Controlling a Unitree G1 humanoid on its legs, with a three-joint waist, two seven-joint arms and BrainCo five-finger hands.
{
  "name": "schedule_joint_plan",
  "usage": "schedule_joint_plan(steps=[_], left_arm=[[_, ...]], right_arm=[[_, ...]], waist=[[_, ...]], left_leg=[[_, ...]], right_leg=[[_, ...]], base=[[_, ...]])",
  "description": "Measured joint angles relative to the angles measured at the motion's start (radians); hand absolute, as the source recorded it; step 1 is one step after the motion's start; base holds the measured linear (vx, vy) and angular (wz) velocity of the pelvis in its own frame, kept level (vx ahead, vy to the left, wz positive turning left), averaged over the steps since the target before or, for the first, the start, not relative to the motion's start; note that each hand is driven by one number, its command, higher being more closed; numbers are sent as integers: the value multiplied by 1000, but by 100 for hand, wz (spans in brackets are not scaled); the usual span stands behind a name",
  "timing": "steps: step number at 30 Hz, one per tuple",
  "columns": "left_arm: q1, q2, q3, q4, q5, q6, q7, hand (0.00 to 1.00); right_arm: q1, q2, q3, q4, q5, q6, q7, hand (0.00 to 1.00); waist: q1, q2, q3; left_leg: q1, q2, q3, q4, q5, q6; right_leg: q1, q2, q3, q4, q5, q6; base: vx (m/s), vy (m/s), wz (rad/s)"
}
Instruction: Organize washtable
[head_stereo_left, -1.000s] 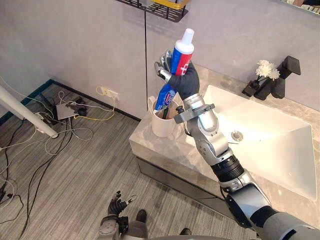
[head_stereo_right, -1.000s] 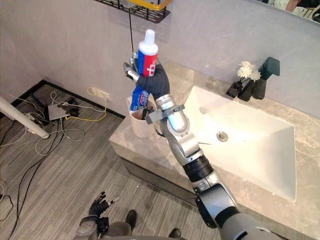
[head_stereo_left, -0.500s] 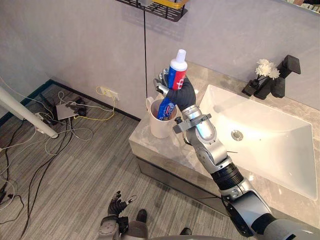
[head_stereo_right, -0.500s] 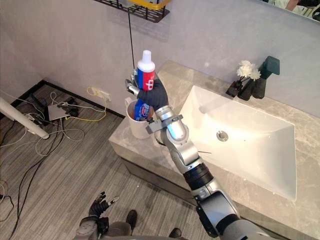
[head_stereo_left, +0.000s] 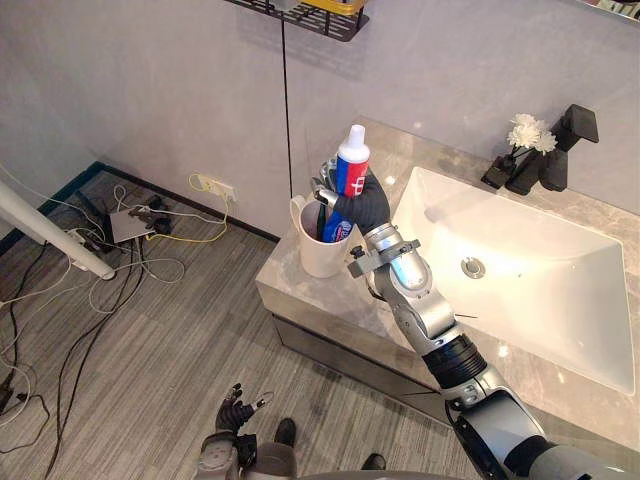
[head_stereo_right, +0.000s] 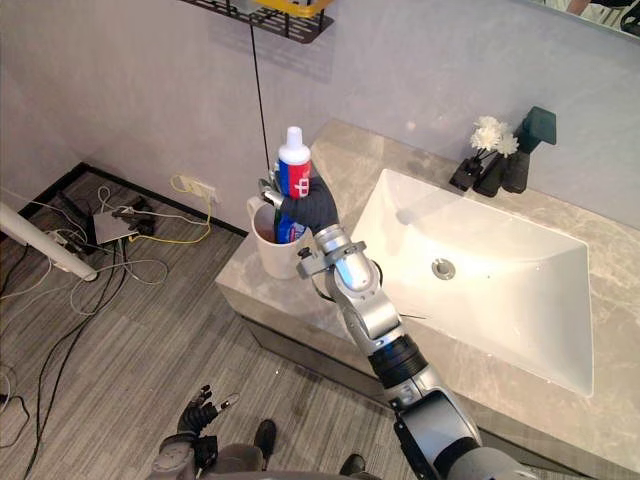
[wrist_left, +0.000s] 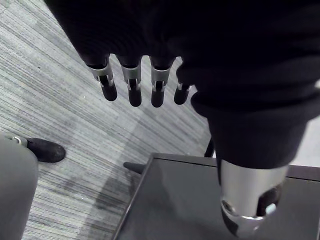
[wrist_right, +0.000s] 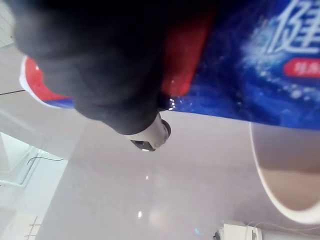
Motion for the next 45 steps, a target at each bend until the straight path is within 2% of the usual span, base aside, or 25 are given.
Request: schedule_joint_plan(steps=[15,18,25,36,41,45], left_arm=[[0,-1,1,0,0,0,-1,0],[0,-1,2,0,0,0,-4,0],[0,1,2,8,0,1,-19,0],[0,1,2,13,-1,1,-19,0],[0,1,2,15,-1,1,-20,0],[0,3,2,15,0,1,-21,0]], right_arm=[[19,3,-4,-4,-3,0,1,0],[54,5,-29,-33,-3,0,1,0],[60,4,-40,-47,-1,-1,1,0],[83,-1,-77,-124,-2,-5,2,0],[83,-42,-83,-130,-15,-5,2,0],[83,-106,-122,-228,-59,-7,4,0]], waist=[[-6,3,8],[-5,3,8],[-24,5,9],[-25,5,9],[-27,5,9],[-29,3,8]], left_leg=[[6,1,9,-1,0,0],[6,0,11,-1,0,0],[11,1,15,-1,0,0],[15,1,16,-1,0,0],[16,1,18,-1,0,1],[18,1,22,-1,0,1]], right_leg=[[0,0,11,0,0,0],[0,0,12,1,0,0],[2,-1,17,1,0,0],[4,-1,19,2,0,0],[3,-1,22,2,0,0],[3,-1,25,2,0,0]], base=[[0,0,-1],[0,0,0],[0,0,-1],[0,0,0],[0,0,0],[0,0,-1]])
